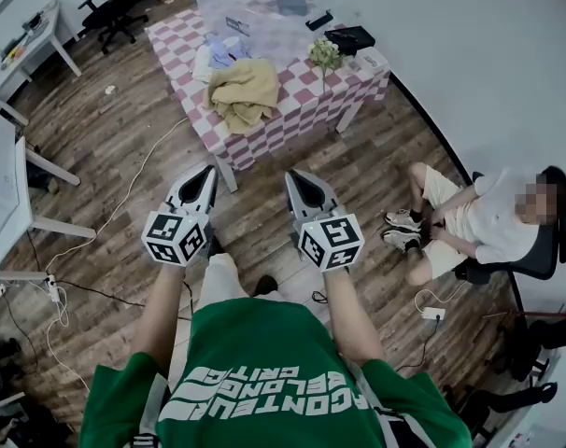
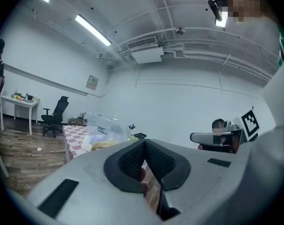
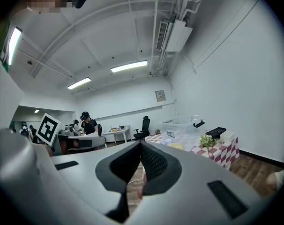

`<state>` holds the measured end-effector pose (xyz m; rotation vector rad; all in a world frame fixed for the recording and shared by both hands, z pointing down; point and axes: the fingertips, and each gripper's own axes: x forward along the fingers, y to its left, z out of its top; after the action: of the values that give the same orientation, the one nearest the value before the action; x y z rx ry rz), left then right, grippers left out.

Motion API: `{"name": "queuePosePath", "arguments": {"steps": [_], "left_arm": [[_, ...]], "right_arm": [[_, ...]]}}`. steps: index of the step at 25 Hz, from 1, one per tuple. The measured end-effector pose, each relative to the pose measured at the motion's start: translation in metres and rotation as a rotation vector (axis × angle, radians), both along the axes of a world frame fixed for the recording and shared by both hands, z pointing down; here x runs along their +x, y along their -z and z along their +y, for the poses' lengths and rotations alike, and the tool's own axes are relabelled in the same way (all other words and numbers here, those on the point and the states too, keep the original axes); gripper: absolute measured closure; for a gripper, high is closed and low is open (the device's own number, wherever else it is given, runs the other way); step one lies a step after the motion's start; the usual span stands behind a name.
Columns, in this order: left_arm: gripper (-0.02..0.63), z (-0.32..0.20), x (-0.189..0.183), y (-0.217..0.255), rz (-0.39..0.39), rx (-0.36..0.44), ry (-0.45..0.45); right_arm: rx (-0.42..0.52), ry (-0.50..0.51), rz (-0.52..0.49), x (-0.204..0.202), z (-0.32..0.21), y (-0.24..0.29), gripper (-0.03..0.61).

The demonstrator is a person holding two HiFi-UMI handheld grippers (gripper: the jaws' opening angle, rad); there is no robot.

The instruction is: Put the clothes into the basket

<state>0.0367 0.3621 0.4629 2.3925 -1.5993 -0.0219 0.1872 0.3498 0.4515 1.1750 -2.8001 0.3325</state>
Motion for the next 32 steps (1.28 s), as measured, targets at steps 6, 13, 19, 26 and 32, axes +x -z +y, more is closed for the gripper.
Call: {"name": "queuePosePath", "arguments": {"steps": [6,13,19,26,32], "left_arm": [[0.620,-0.035,-0.018,-0.011,0.014,-0.009,-0.019],[0.620,-0.121,-0.039,-0.018,0.037,0.005,-0.087],[0.620,-0.194,-0.067,-0.028,0.054,-0.018,-0.136],[0.620,-0.264,-0.100,-0.042,0.049,-0.057,-0.190],[0.620,-0.302,-0.128,-0.059,0.042,-0.093,-0.236]], "right_arm": [[-0.012,-0.021,0.013,-0.014,-0.030,-0.007,0.571],[-0.001,-0.073,0.040,-0.038,-0.102,-0.009,0.571],[-0.018,-0.119,0.072,-0.067,-0.171,-0.013,0.571],[-0.058,-0.169,0.092,-0.096,-0.236,-0.026,0.571],[-0.086,-0.212,0.101,-0.119,-0.274,-0.041,0.571]]}}
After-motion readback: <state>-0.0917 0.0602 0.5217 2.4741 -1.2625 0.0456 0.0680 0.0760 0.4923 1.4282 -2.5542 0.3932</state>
